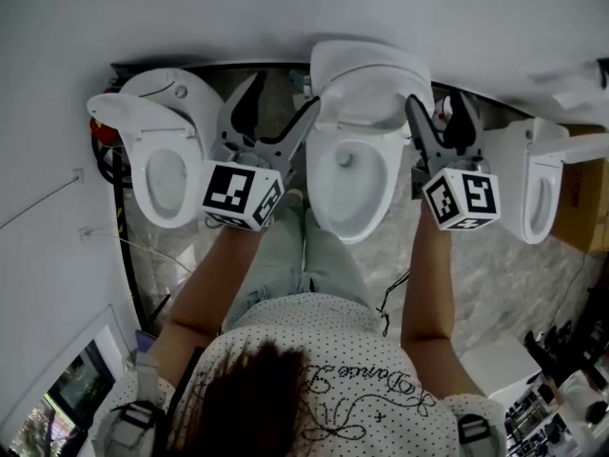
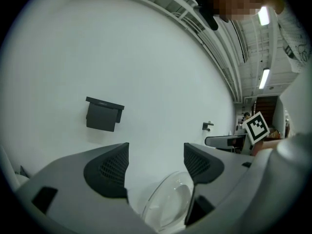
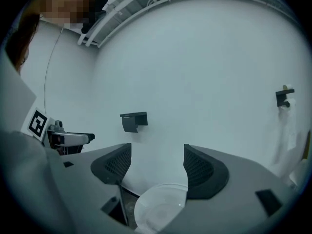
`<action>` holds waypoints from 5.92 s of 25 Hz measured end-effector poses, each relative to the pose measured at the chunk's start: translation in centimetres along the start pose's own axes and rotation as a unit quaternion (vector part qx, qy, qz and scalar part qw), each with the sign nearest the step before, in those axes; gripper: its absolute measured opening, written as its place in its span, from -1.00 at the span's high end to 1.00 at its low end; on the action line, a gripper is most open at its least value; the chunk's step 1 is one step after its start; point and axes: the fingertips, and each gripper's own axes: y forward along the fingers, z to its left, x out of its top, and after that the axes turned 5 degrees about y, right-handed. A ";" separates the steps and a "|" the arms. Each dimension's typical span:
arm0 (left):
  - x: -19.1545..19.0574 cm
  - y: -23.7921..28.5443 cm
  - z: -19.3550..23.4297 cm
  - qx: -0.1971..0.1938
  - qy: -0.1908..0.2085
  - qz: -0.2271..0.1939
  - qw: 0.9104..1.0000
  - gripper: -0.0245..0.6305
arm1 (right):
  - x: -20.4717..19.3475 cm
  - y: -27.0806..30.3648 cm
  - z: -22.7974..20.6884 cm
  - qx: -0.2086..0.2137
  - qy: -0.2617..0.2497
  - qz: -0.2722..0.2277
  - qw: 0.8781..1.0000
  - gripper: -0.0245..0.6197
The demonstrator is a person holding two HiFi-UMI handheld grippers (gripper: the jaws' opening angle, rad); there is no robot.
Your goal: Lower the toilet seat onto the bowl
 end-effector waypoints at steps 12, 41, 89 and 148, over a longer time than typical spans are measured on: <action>-3.4 2.2 0.6 0.008 -0.011 0.023 1.000 -0.10 | -5.8 5.7 -5.1 0.000 0.005 0.063 0.998 0.00; -5.3 -0.6 2.6 0.053 -0.010 0.044 0.998 -0.10 | -14.5 12.6 -11.7 -0.049 0.017 0.172 0.984 0.03; -3.1 -5.4 -5.5 0.036 0.008 0.032 0.999 -0.10 | -20.1 -5.4 -0.2 0.200 -0.033 0.351 0.914 0.13; -15.4 -21.5 -15.6 -0.094 -0.011 0.046 0.994 0.91 | -38.0 -23.1 7.2 0.020 0.060 0.310 0.949 0.89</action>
